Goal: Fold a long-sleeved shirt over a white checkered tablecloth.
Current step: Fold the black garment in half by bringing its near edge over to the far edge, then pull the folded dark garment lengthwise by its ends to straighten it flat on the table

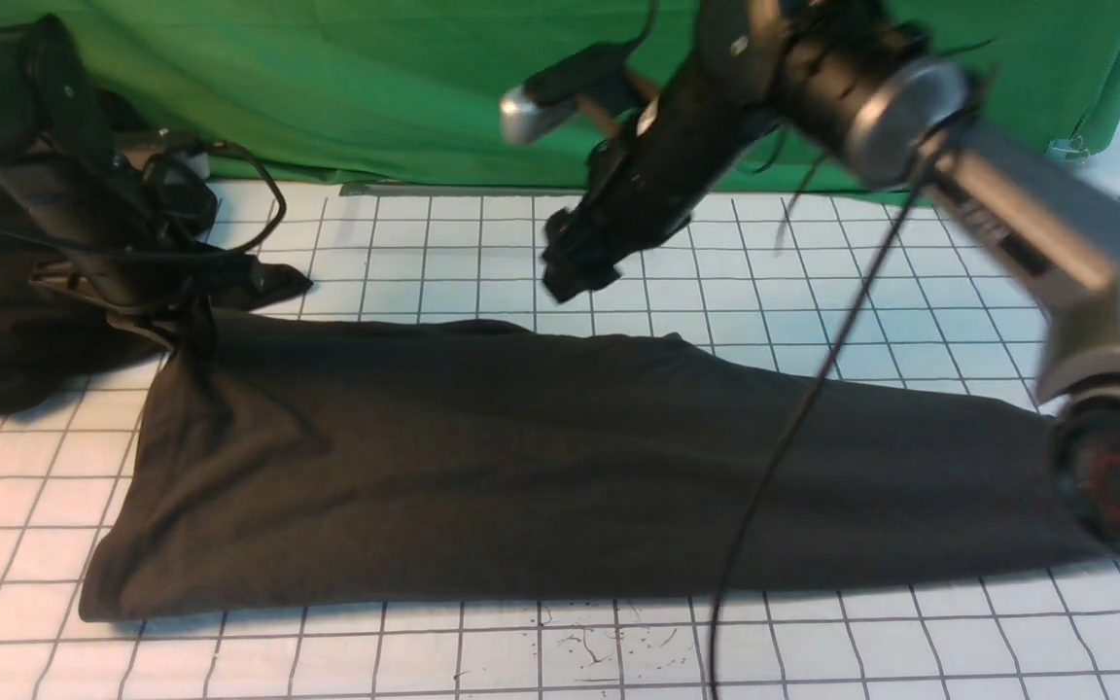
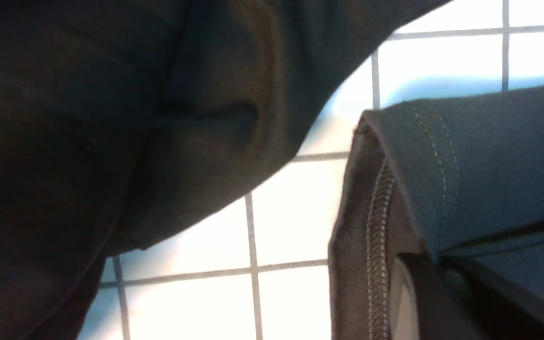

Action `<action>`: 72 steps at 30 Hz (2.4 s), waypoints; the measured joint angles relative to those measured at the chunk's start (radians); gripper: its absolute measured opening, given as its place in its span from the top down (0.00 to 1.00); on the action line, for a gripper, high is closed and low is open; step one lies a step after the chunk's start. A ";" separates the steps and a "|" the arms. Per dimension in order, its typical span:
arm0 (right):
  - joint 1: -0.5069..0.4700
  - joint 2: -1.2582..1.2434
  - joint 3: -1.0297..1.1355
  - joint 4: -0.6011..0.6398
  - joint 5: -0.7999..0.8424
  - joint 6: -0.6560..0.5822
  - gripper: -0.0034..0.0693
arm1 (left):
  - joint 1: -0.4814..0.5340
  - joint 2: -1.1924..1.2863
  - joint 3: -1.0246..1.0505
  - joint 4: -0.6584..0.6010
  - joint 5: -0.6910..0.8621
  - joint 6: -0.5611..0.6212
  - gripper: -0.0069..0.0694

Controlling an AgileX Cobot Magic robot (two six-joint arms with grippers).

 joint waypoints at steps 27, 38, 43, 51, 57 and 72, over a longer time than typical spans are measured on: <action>0.025 0.093 -0.057 -0.065 -0.057 -0.016 0.93 | -0.001 -0.066 0.000 -0.018 -0.046 0.002 0.87; 0.014 0.115 -0.061 -0.072 -0.130 0.000 0.91 | -0.002 -0.019 0.000 -0.014 -0.197 0.002 0.87; 0.014 0.124 -0.061 -0.084 -0.173 0.000 0.84 | -0.002 0.017 0.000 0.001 -0.232 0.001 0.81; 0.013 0.124 -0.061 -0.086 -0.172 0.003 0.74 | -0.001 0.028 0.000 0.090 -0.382 -0.095 0.39; 0.013 0.119 -0.061 -0.087 -0.101 0.027 0.65 | -0.001 0.030 0.000 0.101 -0.337 -0.095 0.22; 0.001 -0.048 -0.059 -0.230 0.144 0.113 0.87 | -0.001 -0.091 0.007 -0.049 0.034 0.047 0.91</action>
